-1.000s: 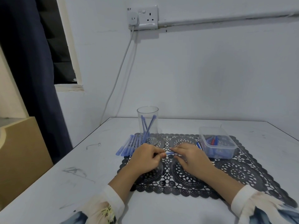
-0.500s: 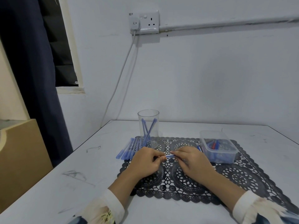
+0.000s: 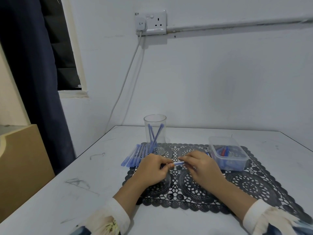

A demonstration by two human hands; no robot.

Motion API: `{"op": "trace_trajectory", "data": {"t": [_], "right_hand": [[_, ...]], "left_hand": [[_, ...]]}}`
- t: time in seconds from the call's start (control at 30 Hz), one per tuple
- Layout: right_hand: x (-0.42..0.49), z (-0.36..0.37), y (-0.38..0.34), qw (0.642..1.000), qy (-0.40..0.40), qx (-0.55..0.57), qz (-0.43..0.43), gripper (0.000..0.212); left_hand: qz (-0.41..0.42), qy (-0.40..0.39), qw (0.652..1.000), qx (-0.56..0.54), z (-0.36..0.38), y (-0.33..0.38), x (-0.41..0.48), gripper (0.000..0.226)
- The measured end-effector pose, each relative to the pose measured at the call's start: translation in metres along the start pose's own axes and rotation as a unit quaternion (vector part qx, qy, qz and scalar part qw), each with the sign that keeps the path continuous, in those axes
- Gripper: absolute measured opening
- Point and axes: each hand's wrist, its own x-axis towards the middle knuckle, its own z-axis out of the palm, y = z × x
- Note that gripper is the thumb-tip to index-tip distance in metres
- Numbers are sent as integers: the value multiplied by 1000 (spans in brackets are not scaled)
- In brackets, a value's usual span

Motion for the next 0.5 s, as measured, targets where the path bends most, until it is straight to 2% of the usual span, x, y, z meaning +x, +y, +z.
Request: {"op": "trace_trajectory", "data": {"t": [0.17,0.5], "right_hand": [[-1,4,4,999,-28,39,17,41],[-2,6,6,998,-41,40,41,28]], "left_hand": [[-2,0,1000,1,1,0,0,23],[-3,20,1000,22,-5,0,-1,23]]}}
